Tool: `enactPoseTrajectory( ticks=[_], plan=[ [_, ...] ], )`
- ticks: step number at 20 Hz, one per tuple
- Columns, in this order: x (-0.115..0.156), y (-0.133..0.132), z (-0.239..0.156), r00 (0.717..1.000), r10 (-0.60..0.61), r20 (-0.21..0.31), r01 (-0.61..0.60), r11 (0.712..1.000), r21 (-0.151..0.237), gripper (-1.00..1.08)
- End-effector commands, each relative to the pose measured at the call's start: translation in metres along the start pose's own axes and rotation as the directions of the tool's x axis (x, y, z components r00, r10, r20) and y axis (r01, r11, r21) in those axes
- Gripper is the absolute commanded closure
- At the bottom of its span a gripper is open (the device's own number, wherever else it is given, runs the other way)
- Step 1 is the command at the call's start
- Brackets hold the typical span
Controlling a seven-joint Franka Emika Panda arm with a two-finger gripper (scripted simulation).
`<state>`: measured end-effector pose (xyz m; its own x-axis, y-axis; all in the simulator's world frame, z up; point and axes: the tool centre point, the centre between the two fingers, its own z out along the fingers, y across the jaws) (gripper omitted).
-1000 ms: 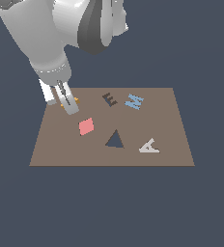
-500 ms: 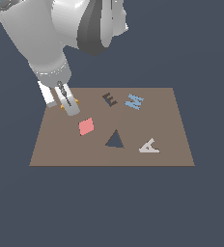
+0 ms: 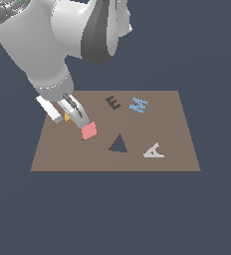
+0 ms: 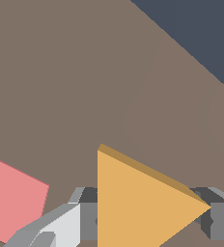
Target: Insert a designated object into the corresponding slot on a board.
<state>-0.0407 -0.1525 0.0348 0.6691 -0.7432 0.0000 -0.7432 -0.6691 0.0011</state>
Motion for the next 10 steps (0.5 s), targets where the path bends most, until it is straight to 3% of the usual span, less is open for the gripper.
enactPoseTrajectory(
  ticks=[1, 5, 10],
  plan=[
    [0.006, -0.014, -0.001, 0.996, -0.088, -0.001, 0.088, 0.996, 0.000, 1.08],
    [0.013, -0.043, -0.002, 0.966, -0.257, -0.001, 0.257, 0.966, 0.000, 1.08],
    [0.014, -0.085, -0.003, 0.876, -0.482, -0.001, 0.482, 0.876, -0.001, 1.08]
  ],
)
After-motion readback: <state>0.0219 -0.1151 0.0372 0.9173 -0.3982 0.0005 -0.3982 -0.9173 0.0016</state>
